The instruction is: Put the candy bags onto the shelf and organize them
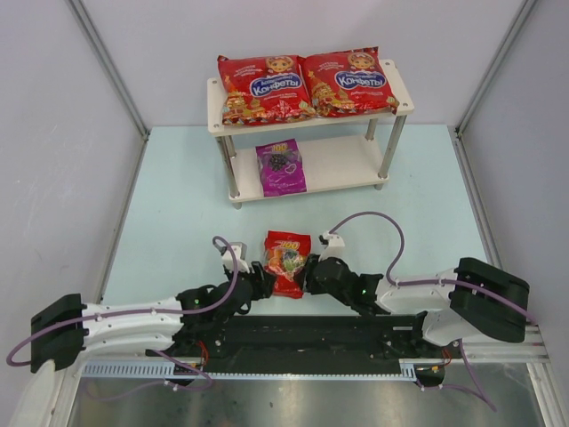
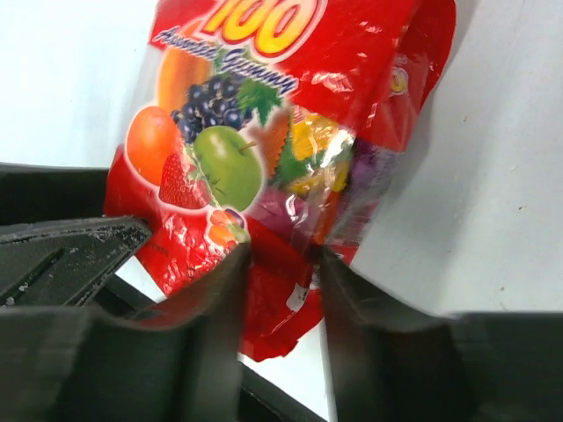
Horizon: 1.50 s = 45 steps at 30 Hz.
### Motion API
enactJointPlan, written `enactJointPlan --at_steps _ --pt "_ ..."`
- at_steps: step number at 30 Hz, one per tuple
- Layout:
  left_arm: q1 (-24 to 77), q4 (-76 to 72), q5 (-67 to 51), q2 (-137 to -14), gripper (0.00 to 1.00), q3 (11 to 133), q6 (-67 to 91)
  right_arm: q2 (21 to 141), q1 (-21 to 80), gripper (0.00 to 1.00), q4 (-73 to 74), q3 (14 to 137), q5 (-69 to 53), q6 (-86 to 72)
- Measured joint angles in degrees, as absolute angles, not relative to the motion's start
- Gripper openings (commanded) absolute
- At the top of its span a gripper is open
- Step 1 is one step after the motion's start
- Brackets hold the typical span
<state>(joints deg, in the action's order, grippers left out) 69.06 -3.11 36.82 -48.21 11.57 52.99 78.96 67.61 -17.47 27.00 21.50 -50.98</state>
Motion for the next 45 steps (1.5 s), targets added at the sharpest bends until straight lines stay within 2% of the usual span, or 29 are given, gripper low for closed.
enactJointPlan --at_steps 3,4,6,7,10,16,21,28,37,45 --pt "69.28 -3.16 36.99 -48.23 0.48 11.27 53.45 79.22 67.13 0.22 -17.82 27.00 20.97 -51.00" --pt "69.32 -3.14 37.17 -48.25 0.36 11.07 53.54 79.22 67.11 0.20 -17.82 27.00 20.97 -50.94" --pt "69.36 -3.11 37.45 -48.38 0.25 10.79 53.63 79.22 67.00 0.16 -17.52 27.00 21.12 -50.92" --pt "69.36 -3.22 37.45 -48.56 0.15 10.74 53.87 79.22 66.98 0.12 -17.34 27.00 21.32 -51.07" --pt "69.43 -4.43 37.12 -49.58 0.00 10.74 53.95 79.05 66.96 0.02 -17.15 27.00 21.54 -51.22" --pt "69.60 -6.61 36.97 -53.91 0.00 12.43 53.34 75.40 67.00 0.00 -14.46 27.00 22.44 -50.26" --pt "69.89 -7.01 35.62 -57.82 0.00 17.67 50.30 65.54 66.46 0.00 -7.53 26.63 25.91 -48.51" --pt "69.45 -11.49 35.83 -66.37 0.00 29.23 43.40 54.59 56.31 0.00 -3.36 26.48 26.68 -45.21" --pt "59.72 -15.27 28.71 -81.91 0.00 43.92 34.76 59.57 39.72 0.00 -9.78 27.88 19.25 -39.83" --pt "52.66 -14.44 22.00 -94.08 0.00 58.39 27.35 68.07 31.24 0.00 -15.88 33.65 17.12 -35.70"
